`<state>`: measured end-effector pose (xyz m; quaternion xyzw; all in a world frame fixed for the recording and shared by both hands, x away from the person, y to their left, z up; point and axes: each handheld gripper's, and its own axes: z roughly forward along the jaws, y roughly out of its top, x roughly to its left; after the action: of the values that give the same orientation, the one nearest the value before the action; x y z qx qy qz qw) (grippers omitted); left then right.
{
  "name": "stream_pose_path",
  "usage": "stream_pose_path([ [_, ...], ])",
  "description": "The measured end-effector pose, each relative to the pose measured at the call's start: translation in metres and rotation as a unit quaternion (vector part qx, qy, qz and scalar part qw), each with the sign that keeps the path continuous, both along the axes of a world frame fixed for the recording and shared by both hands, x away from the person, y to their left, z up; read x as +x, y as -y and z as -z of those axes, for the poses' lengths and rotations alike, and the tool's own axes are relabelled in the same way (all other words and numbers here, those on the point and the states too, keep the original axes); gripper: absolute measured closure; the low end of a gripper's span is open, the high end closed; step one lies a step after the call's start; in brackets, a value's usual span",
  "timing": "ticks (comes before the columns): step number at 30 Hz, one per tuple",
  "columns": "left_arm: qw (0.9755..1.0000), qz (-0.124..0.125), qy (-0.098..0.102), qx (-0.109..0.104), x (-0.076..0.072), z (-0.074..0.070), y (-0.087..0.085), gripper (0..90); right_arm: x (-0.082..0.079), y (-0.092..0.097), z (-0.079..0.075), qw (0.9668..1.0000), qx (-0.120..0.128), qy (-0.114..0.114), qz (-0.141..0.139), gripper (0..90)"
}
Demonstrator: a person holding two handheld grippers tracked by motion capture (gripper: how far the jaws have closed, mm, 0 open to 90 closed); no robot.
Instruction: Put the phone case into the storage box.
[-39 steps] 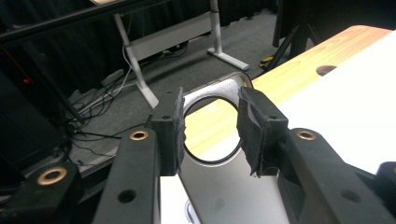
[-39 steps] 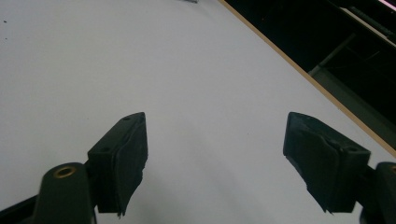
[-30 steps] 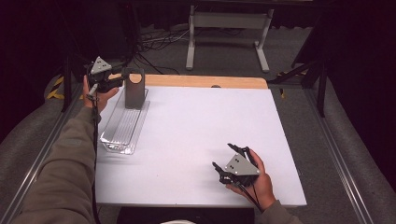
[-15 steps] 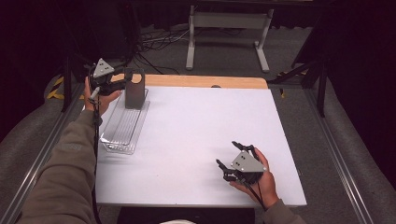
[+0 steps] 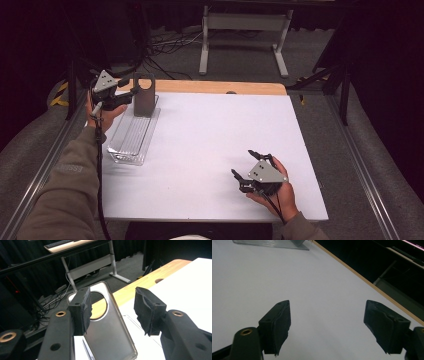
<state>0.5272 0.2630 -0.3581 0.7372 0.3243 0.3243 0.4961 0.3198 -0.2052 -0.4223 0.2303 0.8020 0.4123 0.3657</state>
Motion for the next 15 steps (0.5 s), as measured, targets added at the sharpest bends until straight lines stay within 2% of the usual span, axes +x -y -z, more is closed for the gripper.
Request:
stream_pose_path([
  [15, 0.9997, 0.002, 0.016, -0.019, -0.023, 0.004, -0.005, 42.7, 0.000, -0.002, 0.000, 1.0000, 0.000, -0.004, 0.000, 22.8],
])
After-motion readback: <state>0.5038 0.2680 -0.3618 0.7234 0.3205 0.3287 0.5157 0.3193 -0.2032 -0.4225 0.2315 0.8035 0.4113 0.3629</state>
